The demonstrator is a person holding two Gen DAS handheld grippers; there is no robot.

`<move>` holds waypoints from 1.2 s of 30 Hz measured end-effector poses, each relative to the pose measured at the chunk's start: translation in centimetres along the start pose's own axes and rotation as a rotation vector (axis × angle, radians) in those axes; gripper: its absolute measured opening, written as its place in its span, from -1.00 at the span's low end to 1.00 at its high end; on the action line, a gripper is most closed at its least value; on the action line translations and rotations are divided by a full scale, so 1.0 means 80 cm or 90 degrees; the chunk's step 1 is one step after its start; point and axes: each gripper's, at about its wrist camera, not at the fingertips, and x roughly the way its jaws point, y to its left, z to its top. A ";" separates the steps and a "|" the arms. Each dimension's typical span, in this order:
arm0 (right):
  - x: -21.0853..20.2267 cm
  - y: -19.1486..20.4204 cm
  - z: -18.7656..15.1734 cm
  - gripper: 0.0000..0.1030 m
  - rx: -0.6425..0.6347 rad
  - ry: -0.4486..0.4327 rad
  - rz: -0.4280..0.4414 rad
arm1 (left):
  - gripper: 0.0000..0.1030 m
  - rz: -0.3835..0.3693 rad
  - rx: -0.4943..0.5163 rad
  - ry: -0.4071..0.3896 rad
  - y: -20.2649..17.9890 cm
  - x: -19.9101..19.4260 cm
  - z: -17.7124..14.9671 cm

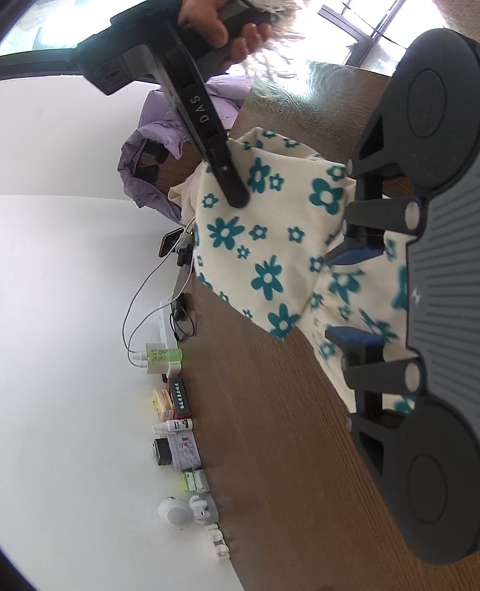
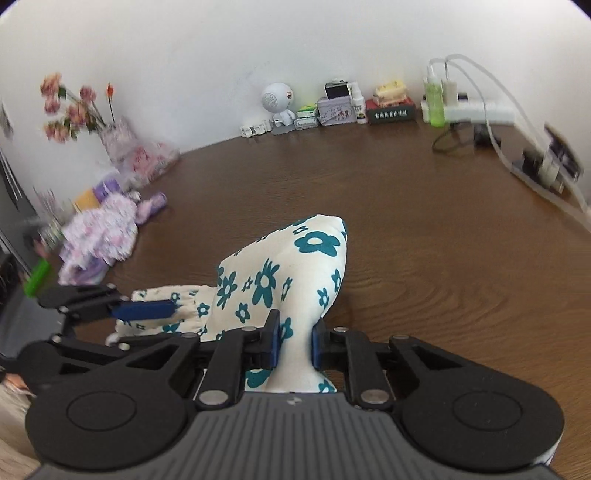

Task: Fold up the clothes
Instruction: 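Lift the bundle's edge with the right gripper and fold it toward the left gripper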

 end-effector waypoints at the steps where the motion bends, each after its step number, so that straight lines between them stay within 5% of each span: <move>1: -0.006 0.011 0.007 -0.72 -0.050 0.004 -0.035 | -0.31 0.005 -0.002 0.003 0.001 -0.005 -0.003; 9: -0.001 0.141 -0.004 -0.72 -0.390 0.007 -0.183 | -0.38 0.000 -0.015 0.031 0.007 -0.008 -0.031; 15: 0.018 0.213 -0.034 -0.71 -0.520 -0.008 -0.209 | -0.47 -0.015 -0.025 0.035 0.008 0.000 -0.044; 22: 0.031 0.258 -0.060 -0.61 -0.537 0.005 -0.133 | -0.42 -0.015 -0.060 0.015 0.015 -0.030 -0.058; 29: 0.052 0.279 -0.079 -0.54 -0.523 0.025 -0.084 | -0.40 0.049 -0.131 -0.021 0.053 -0.086 -0.074; 36: 0.063 0.283 -0.094 -0.41 -0.501 0.031 -0.068 | -0.40 0.024 -0.116 -0.074 0.071 -0.100 -0.031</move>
